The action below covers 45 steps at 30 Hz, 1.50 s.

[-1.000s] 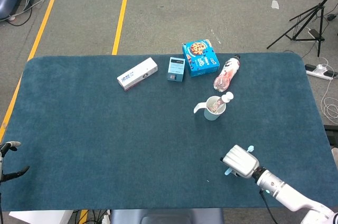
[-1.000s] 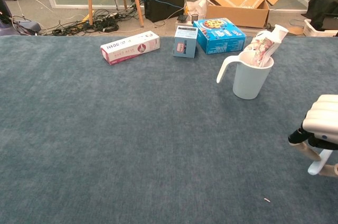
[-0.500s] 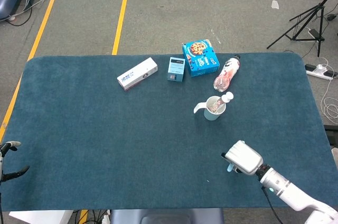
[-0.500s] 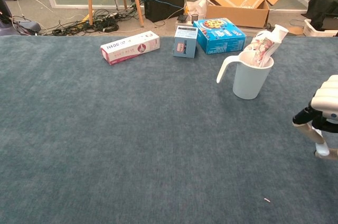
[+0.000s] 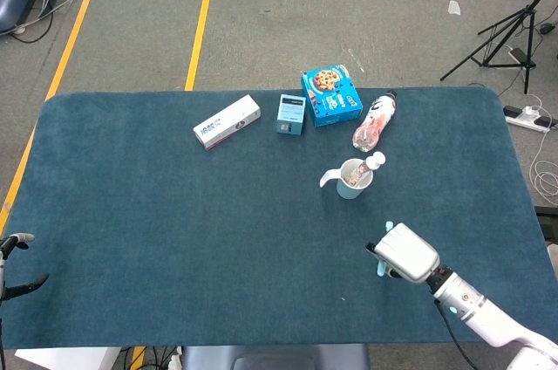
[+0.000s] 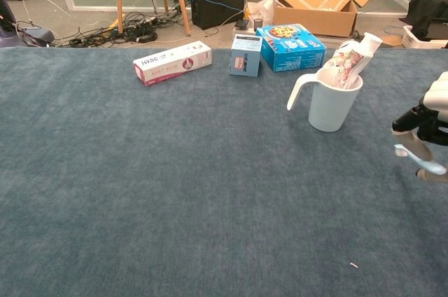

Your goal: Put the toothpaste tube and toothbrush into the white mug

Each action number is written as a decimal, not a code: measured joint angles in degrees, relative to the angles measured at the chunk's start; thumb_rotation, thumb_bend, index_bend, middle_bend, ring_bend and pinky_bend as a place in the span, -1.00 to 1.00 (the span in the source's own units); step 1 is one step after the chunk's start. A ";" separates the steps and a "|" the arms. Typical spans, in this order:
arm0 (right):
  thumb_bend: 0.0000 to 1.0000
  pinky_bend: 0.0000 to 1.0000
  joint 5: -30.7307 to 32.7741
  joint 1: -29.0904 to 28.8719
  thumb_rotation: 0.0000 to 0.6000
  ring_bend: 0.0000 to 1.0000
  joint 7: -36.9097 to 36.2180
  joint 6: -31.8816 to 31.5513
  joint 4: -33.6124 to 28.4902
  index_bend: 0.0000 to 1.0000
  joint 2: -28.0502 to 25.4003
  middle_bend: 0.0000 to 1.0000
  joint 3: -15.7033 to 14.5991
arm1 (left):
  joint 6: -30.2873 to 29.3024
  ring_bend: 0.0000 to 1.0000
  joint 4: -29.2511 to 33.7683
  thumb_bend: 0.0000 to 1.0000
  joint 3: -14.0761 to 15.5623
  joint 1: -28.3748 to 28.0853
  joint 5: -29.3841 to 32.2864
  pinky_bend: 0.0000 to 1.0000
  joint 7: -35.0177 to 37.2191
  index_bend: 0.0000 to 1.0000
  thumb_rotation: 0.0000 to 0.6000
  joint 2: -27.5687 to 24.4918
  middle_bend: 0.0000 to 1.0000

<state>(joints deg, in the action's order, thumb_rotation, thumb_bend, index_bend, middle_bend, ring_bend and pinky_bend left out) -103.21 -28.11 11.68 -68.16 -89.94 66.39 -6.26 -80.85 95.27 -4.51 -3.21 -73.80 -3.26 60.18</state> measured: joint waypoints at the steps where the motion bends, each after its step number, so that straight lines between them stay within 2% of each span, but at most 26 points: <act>1: -0.62 1.00 -0.02 0.02 1.00 1.00 -0.10 -0.19 -0.22 0.37 -0.18 1.00 0.15 | -0.02 -0.34 0.00 -1.00 0.00 0.00 -0.02 -0.43 -0.02 -0.37 1.00 0.01 -0.19; 12: -0.62 1.00 -0.80 -0.55 1.00 1.00 -3.15 -3.61 -5.18 0.38 -3.36 1.00 2.96 | 0.10 -0.34 0.00 -1.00 -0.02 -0.03 0.15 -0.43 -0.10 -0.37 1.00 0.02 -0.19; 24: -0.62 1.00 0.94 -2.67 1.00 1.00 -12.37 -4.67 -10.07 0.39 -7.15 1.00 6.87 | 0.07 -0.34 0.03 -1.00 0.00 -0.02 0.10 -0.43 -0.14 -0.37 1.00 0.02 -0.19; 32: -0.62 1.00 5.36 -4.50 1.00 1.00 -16.22 -3.44 -9.51 0.39 -7.19 1.00 10.58 | 0.11 -0.34 0.03 -1.00 0.00 -0.02 0.12 -0.43 0.00 -0.37 1.00 -0.03 -0.19; 45: -0.62 1.00 11.27 -6.34 1.00 1.00 -28.17 -0.80 -5.00 0.40 -5.06 1.00 13.64 | 0.18 -0.34 -0.08 -1.00 -0.05 -0.01 0.12 -0.43 0.45 -0.37 1.00 -0.18 -0.19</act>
<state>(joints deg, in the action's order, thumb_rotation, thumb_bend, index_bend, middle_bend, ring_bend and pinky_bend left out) -91.94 -34.45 -16.49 -68.96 -94.95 61.33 7.38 -80.67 95.19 -4.56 -3.21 -73.67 -2.81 60.00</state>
